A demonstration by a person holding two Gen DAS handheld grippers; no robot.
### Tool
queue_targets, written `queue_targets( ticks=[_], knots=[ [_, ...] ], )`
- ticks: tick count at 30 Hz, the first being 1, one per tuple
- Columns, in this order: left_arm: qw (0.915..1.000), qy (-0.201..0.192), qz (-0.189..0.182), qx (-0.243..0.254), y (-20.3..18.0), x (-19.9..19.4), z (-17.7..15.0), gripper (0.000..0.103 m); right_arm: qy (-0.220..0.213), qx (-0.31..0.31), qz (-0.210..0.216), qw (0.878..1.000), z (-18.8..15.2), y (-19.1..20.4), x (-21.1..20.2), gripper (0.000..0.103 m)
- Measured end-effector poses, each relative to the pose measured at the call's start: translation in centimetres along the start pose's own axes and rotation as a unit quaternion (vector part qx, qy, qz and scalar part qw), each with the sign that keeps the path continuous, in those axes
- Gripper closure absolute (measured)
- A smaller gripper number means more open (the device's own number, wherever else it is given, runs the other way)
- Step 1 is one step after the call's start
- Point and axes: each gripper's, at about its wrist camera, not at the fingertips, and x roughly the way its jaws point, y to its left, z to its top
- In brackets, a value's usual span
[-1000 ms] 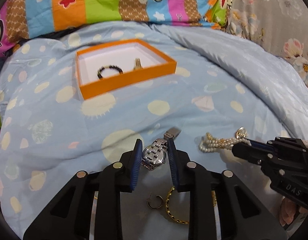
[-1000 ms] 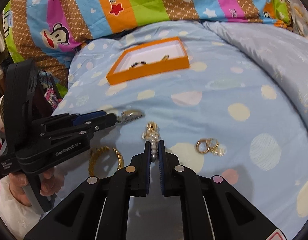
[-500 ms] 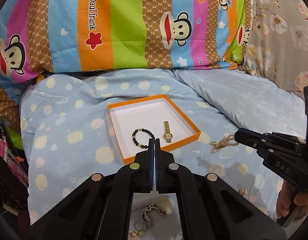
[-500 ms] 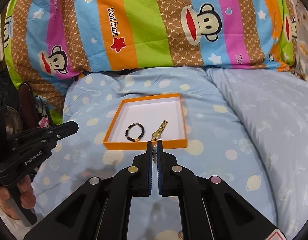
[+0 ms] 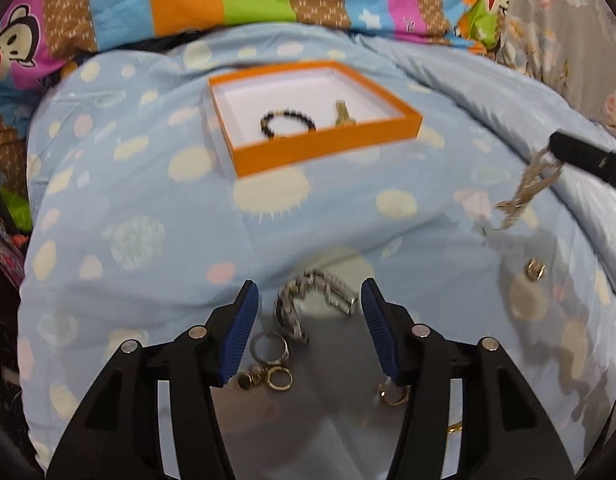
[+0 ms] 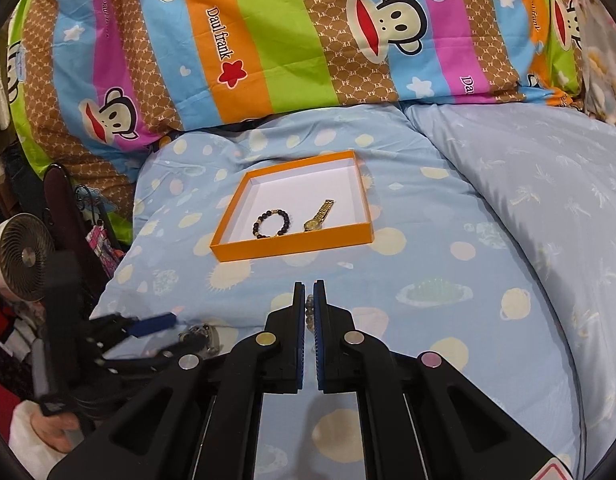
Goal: Organize jewelry
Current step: 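Release the pearl brooch into the box with the right gripper while the left carries the silver watch over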
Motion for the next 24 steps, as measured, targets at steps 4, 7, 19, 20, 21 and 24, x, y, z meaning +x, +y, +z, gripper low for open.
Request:
queue_targets(
  ticks=[4, 7, 19, 20, 21, 24],
  knots=[
    [1.0, 0.005, -0.006, -0.003, -0.2, 0.8, -0.7, 0.059, 0.004, -0.004, 0.001, 1.0, -0.3, 0.3, 0.0, 0.099],
    [0.9997, 0.004, -0.025, -0.005, -0.2, 0.4, -0.5, 0.079, 0.003, -0.004, 0.001, 1.0, -0.2, 0.4, 0.0, 0.099],
    [0.9976, -0.035, -0.057, -0.016, -0.2, -2.0, 1.3, 0.086, -0.011, -0.011, 0.0, 1.0, 1.5, 0.8, 0.0, 0.099],
    [0.9975, -0.042, -0.054, -0.017, -0.2, -2.3, 2.0, 0.086, -0.015, -0.014, -0.002, 1.0, 2.0, 0.9, 0.2, 0.099],
    [0.9972, -0.049, -0.052, -0.018, -0.1, -2.5, 2.8, 0.086, -0.018, -0.017, -0.003, 1.0, 2.5, 0.9, 0.3, 0.099],
    [0.9963, -0.073, -0.041, -0.021, 0.2, -3.1, 5.4, 0.086, -0.028, -0.023, -0.001, 0.999, 4.5, 1.2, 1.1, 0.099]
  ],
)
